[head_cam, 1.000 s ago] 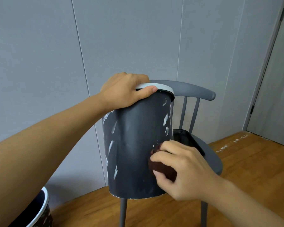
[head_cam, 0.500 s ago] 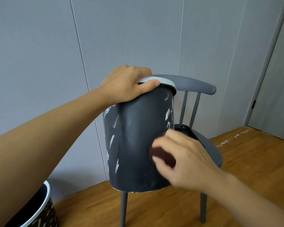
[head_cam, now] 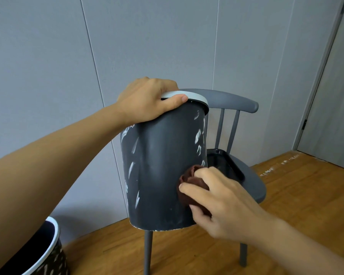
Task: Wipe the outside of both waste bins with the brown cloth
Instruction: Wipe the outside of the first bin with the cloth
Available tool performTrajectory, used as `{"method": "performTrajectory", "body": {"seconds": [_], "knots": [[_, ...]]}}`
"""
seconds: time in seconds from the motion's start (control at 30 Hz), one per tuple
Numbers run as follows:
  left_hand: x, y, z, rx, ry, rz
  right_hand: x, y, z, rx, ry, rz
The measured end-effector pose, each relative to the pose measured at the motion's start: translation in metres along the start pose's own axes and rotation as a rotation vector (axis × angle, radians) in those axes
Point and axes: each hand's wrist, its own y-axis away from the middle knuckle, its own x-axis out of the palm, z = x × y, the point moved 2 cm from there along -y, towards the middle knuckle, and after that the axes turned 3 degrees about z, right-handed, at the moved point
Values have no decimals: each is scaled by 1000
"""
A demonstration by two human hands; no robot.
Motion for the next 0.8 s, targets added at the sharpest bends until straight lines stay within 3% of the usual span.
{"method": "performTrajectory", "body": {"seconds": [0.23,0.3,0.47,0.63,0.73,0.8], "knots": [[0,0,-5,2,4,9,-14,-46,-22,271,-69,-248],[0,0,-3,-11,7,14,-4,-28,-14,207,-100,-228],[2,-2,-2,5,18,13,1,8,4,21,-154,-4],[2,-3,-8,32,-17,5,-14,-33,-17,288,-162,-283],[2,-5,-5,16,-7,20,-4,-26,-4,183,-77,-231],[2,-4,-3,14,6,17,4,-7,17,8,-81,-56]]}}
